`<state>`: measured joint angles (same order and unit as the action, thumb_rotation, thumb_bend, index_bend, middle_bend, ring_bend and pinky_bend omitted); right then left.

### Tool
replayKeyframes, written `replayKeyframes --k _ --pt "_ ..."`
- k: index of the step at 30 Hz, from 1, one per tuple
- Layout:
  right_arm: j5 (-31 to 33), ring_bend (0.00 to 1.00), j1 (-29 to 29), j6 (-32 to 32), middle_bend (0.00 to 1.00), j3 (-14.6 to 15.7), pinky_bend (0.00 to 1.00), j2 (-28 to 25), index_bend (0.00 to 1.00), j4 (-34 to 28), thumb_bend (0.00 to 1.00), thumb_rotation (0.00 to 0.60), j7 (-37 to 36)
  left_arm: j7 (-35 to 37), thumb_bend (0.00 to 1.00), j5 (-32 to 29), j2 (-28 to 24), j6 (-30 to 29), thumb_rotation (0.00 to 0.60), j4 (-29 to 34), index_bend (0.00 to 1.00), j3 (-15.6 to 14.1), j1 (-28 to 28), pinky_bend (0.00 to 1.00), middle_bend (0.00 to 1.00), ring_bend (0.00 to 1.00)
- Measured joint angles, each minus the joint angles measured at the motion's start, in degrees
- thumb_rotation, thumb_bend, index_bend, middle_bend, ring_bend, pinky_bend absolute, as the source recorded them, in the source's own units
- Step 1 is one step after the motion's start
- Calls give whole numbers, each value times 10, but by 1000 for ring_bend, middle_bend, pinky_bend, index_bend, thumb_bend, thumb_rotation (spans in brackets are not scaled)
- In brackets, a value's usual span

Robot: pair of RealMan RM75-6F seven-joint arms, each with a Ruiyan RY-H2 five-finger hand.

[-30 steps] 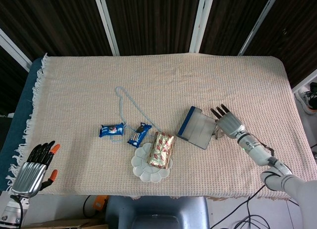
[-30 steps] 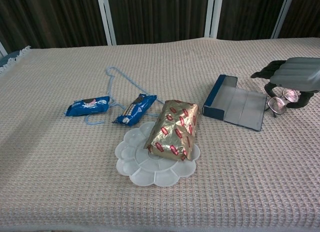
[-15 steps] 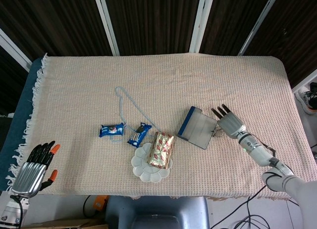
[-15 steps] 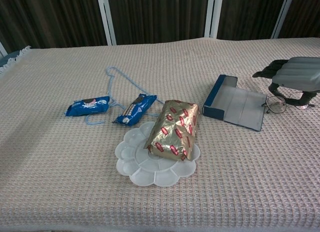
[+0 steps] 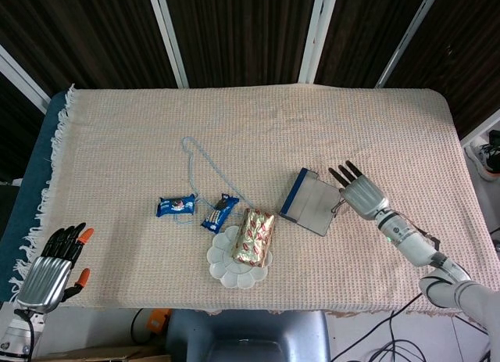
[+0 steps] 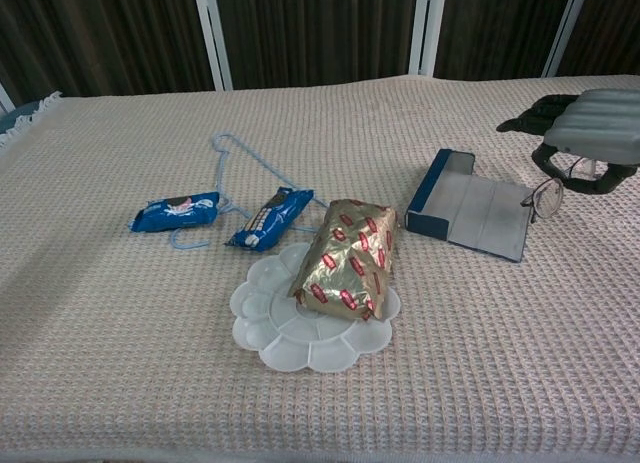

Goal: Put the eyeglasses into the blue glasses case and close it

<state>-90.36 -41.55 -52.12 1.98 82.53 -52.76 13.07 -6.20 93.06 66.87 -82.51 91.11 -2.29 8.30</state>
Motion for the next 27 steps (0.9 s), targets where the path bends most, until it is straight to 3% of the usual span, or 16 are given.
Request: replayKeyframes --k 8,19,24,27 --pt "-1 0 -17 4 32 -15 0 -2 711 -48 628 600 39 1 410 0 -1 0 600 1 0 0 0 89 0 0" --pt "30 0 -47 40 32 -44 0 41 706 -69 628 600 116 9 410 3 -4 -2 600 -1 0 0 0 88 0 0" --pt "36 0 -55 48 32 -47 0 53 679 -70 628 600 136 10 411 4 -5 -1 600 -1 0 -1 0 89 0 0" --pt "39 0 -57 48 34 -48 0 58 613 -68 628 600 148 11 412 4 -6 -2 600 -1 0 -2 -1 88 0 0"
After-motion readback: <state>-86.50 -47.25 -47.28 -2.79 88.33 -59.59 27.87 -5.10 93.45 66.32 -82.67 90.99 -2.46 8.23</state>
